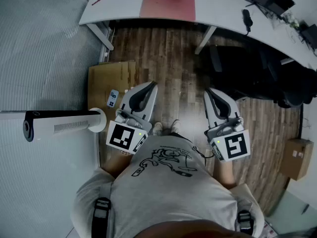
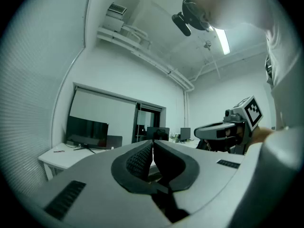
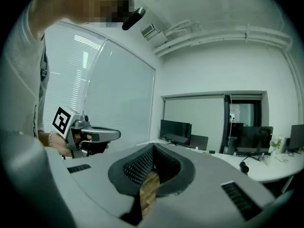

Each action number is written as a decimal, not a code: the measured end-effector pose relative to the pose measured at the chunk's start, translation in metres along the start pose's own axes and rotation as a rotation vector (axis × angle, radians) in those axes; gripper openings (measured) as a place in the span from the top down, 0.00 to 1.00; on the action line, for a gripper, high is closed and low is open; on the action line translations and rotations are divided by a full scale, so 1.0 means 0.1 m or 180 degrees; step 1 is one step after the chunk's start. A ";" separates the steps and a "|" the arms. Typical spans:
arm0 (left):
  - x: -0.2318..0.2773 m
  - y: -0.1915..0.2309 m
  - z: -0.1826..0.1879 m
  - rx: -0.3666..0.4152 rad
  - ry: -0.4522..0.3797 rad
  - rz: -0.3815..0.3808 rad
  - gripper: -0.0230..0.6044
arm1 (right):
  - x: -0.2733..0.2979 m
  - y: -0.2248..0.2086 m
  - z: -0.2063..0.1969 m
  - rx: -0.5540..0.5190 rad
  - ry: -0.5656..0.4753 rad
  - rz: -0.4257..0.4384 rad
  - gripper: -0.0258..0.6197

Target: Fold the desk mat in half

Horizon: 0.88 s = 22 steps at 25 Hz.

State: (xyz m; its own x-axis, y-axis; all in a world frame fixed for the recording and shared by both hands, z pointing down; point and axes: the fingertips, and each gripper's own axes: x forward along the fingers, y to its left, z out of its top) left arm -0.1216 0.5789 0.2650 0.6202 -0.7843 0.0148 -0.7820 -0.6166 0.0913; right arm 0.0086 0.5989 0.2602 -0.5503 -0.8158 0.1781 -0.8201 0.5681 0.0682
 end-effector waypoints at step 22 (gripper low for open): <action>-0.22 0.61 -0.04 0.0012 -0.0019 -0.0035 0.92 | 0.53 0.31 0.05 0.0009 -0.0084 -0.0084 0.95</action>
State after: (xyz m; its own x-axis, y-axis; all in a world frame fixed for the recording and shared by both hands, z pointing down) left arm -0.1826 0.5593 0.2739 0.6285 -0.7778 0.0079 -0.7753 -0.6255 0.0876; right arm -0.0472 0.5726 0.2673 -0.5323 -0.8331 0.1504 -0.8349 0.5460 0.0699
